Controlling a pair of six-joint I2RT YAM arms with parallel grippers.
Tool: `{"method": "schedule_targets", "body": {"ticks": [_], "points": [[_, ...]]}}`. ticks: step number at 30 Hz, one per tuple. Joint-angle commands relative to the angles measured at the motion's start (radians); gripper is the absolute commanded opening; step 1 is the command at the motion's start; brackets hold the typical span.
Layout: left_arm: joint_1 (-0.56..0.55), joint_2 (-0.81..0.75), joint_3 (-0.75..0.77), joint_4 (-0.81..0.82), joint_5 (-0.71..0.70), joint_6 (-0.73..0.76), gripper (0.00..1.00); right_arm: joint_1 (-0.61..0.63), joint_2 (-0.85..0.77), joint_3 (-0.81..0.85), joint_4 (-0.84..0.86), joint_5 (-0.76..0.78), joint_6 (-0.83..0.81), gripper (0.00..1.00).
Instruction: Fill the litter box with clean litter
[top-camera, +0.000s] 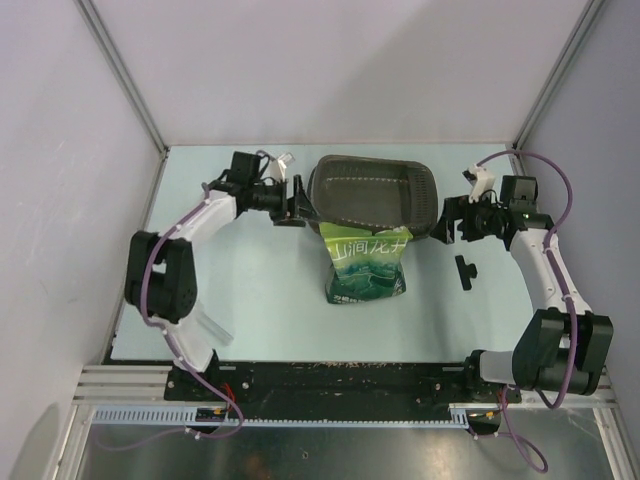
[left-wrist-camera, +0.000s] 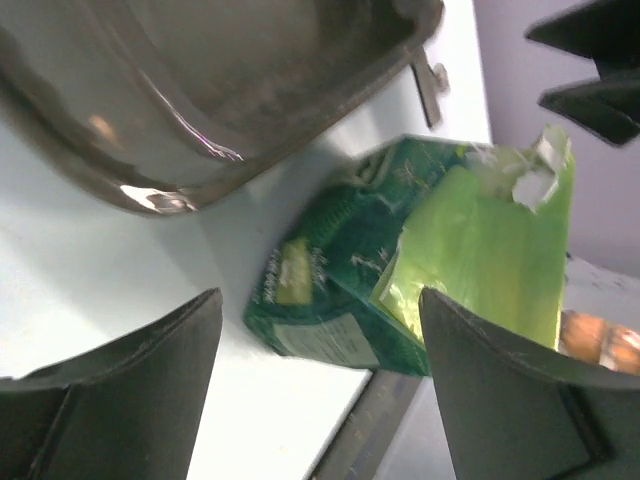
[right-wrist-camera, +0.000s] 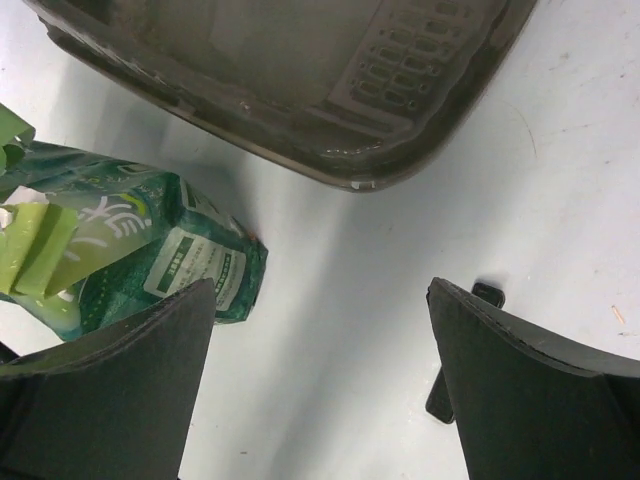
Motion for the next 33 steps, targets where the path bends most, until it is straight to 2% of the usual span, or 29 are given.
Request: {"method": "schedule_targets", "body": {"ticks": [1,2,8,11,14,15,18,21,25,29,33], "points": [[-0.024,0.064,0.057,0.032,0.297,-0.074,0.83,0.006,-0.025,0.042,-0.007,-0.026,0.025,0.91],[-0.035,0.091,0.066,0.032,0.360,-0.082,0.82,0.006,-0.022,0.042,-0.007,-0.022,0.026,0.91],[-0.078,0.148,0.121,0.035,0.520,-0.085,0.71,0.006,-0.022,0.043,-0.010,-0.032,0.005,0.91],[-0.092,0.164,0.141,0.034,0.580,-0.091,0.57,0.008,-0.018,0.043,-0.005,-0.049,0.000,0.90],[-0.093,0.150,0.160,0.035,0.586,-0.065,0.38,0.020,-0.016,0.043,0.004,-0.086,-0.023,0.90],[-0.092,0.145,0.166,0.035,0.581,-0.059,0.25,0.037,-0.016,0.043,0.005,-0.095,-0.026,0.90],[-0.090,0.108,0.184,0.035,0.549,-0.022,0.09,0.059,-0.004,0.083,-0.022,-0.138,-0.024,0.89],[-0.087,0.047,0.181,0.035,0.473,0.040,0.02,0.092,0.008,0.135,-0.016,-0.219,0.000,0.89],[-0.101,-0.048,0.154,0.034,0.385,0.189,0.00,0.179,0.010,0.175,0.085,-0.322,0.067,0.89],[-0.131,-0.138,0.109,0.035,0.322,0.300,0.00,0.261,0.054,0.204,0.166,-0.318,0.084,0.89],[-0.139,-0.160,0.075,0.037,0.310,0.323,0.00,0.321,0.112,0.220,0.255,-0.325,0.074,0.89]]}}
